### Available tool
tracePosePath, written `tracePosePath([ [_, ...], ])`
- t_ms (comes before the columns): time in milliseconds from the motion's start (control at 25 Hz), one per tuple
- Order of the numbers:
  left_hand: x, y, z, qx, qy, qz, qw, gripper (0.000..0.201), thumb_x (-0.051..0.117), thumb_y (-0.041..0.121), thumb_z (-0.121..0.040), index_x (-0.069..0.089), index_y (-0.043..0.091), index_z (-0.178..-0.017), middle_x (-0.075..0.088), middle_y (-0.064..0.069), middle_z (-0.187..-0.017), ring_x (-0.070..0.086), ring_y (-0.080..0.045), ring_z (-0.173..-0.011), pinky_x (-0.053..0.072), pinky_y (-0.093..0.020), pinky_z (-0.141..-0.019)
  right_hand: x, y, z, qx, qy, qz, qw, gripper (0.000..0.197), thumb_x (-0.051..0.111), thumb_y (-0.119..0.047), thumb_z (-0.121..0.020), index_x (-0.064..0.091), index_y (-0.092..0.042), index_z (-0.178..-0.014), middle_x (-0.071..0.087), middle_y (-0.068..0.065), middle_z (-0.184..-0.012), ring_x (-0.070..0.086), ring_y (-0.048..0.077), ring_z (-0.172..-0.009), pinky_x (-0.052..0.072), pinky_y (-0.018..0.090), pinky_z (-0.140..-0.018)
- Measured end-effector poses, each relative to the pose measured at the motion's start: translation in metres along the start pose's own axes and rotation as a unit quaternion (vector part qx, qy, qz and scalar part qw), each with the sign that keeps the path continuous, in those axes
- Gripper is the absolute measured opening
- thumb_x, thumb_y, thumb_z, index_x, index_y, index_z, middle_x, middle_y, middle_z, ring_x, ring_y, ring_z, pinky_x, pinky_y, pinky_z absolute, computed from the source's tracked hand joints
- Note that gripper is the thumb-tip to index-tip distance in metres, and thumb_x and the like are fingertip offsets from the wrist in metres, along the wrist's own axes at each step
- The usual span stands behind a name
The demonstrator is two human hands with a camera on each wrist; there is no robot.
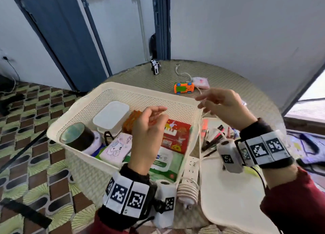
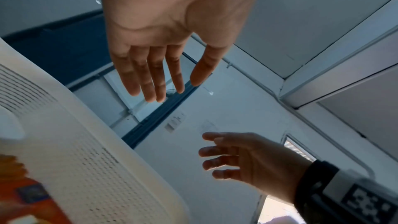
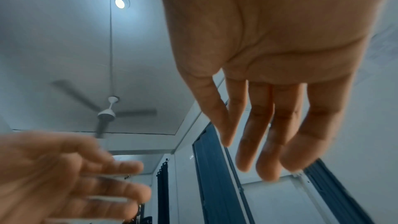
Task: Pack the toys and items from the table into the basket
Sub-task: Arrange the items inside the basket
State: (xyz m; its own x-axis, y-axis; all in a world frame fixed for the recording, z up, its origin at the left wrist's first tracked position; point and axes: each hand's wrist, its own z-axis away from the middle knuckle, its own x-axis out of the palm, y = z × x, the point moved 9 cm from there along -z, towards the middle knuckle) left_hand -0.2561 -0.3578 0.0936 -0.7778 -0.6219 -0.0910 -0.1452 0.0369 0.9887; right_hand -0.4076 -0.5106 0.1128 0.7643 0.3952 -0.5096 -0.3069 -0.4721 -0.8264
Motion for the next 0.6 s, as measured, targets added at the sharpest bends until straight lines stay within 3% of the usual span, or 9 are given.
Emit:
tracePosePath([
  [120, 0.065, 0.003, 0.012, -0.002, -0.021, -0.004, 1.0, 0.014, 0.057, 0.014, -0.091, 0.065, 0.019, -0.102, 0.066, 0.007, -0.102, 0.06, -0.006, -0.1, 0.046, -0.021, -0.085, -0.049, 0.051, 0.024, 0.035, 0.012, 0.021, 0.999, 0.023, 0.055, 0.001, -0.086, 0.069, -0.017, -0.09, 0.069, 0.0, -0.074, 0.061, 0.011, -0.061, 0.048, 0.013, -0.06],
  [280, 0.137, -0.01, 0.024, -0.025, -0.033, -0.003, 0.999, 0.012, 0.059, 0.014, -0.09, 0.066, 0.022, -0.095, 0.066, 0.008, -0.098, 0.06, -0.007, -0.096, 0.043, -0.017, -0.08, -0.093, 0.118, 0.055, 0.087, -0.007, 0.038, 0.995, 0.023, 0.053, 0.0, -0.087, 0.07, -0.016, -0.091, 0.071, 0.005, -0.077, 0.063, 0.015, -0.063, 0.046, 0.011, -0.056],
  [360, 0.169, -0.022, 0.034, -0.046, -0.031, -0.002, 0.998, 0.011, 0.06, 0.014, -0.089, 0.066, 0.022, -0.093, 0.067, 0.008, -0.095, 0.06, -0.007, -0.092, 0.043, -0.017, -0.078, -0.11, 0.147, 0.07, 0.105, -0.036, 0.052, 0.992, 0.023, 0.054, -0.001, -0.087, 0.069, -0.018, -0.089, 0.072, 0.006, -0.078, 0.063, 0.017, -0.063, 0.045, 0.01, -0.055],
  [480, 0.197, -0.045, 0.045, -0.074, -0.003, -0.012, 0.997, 0.013, 0.06, 0.012, -0.089, 0.067, 0.022, -0.09, 0.069, 0.005, -0.094, 0.062, -0.01, -0.09, 0.045, -0.021, -0.081, -0.118, 0.179, 0.092, 0.139, -0.105, 0.066, 0.982, 0.023, 0.051, 0.003, -0.087, 0.07, -0.009, -0.093, 0.072, 0.011, -0.082, 0.06, 0.016, -0.061, 0.044, 0.009, -0.053],
  [600, 0.221, -0.067, 0.052, -0.097, 0.016, -0.006, 0.995, 0.014, 0.058, 0.008, -0.089, 0.068, 0.019, -0.09, 0.069, 0.004, -0.093, 0.06, -0.007, -0.083, 0.045, -0.015, -0.072, -0.13, 0.201, 0.105, 0.139, -0.137, 0.087, 0.977, 0.025, 0.05, 0.005, -0.085, 0.07, -0.007, -0.096, 0.072, 0.01, -0.081, 0.06, 0.016, -0.061, 0.044, 0.008, -0.054],
])
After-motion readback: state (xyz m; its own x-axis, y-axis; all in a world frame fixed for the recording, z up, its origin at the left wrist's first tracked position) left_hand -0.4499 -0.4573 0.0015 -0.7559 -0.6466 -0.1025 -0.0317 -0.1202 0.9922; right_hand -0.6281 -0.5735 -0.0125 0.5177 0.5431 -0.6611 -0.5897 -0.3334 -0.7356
